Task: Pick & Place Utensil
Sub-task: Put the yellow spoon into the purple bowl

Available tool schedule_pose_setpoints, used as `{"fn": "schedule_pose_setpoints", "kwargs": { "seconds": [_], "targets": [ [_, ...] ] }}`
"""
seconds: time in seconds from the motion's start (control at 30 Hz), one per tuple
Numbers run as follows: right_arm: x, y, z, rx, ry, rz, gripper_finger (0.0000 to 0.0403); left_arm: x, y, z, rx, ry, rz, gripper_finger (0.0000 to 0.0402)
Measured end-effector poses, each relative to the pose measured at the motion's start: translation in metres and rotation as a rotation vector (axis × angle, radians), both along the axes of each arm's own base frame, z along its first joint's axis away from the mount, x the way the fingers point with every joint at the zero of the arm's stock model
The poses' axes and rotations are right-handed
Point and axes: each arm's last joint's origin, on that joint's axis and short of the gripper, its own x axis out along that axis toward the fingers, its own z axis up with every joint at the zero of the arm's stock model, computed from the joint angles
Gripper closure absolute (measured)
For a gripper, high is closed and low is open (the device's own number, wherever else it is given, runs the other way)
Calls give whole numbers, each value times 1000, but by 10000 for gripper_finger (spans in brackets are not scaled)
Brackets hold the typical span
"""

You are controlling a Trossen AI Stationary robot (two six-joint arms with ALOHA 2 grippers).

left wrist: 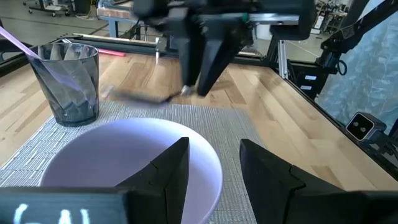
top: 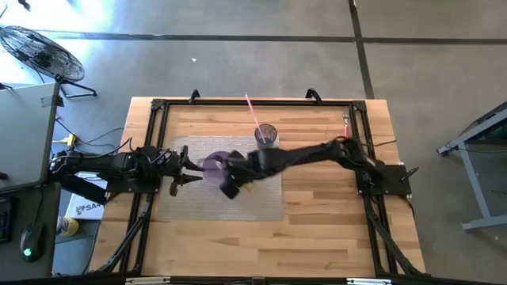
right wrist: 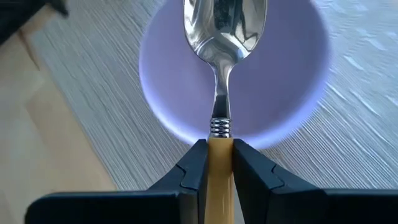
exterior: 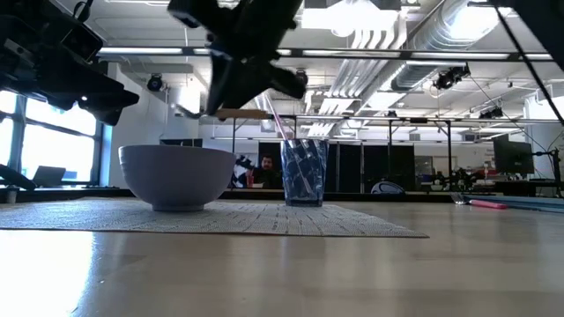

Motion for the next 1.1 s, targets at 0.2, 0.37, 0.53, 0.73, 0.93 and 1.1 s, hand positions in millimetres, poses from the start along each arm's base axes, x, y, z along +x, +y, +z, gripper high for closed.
{"fn": "schedule_pose_setpoints", "kwargs": {
  "seconds": [0.2, 0.37, 0.53, 0.73, 0.93, 1.1],
  "targets": [
    [31, -41, -20, 154, 3, 52, 350, 0, 0, 0, 0, 0, 0, 262],
    [37, -52, -31, 252, 15, 106, 348, 0, 0, 0, 0, 0, 0, 262],
    [35, -56, -35, 282, 33, 95, 340, 0, 0, 0, 0, 0, 0, 262],
    [35, -63, -35, 275, 39, 58, 340, 0, 0, 0, 0, 1, 0, 262],
    [35, -62, -35, 276, 40, 63, 330, 0, 0, 0, 0, 0, 0, 262],
    [35, -63, -35, 264, 38, 56, 316, 0, 0, 0, 0, 0, 0, 262]
  ]
}}
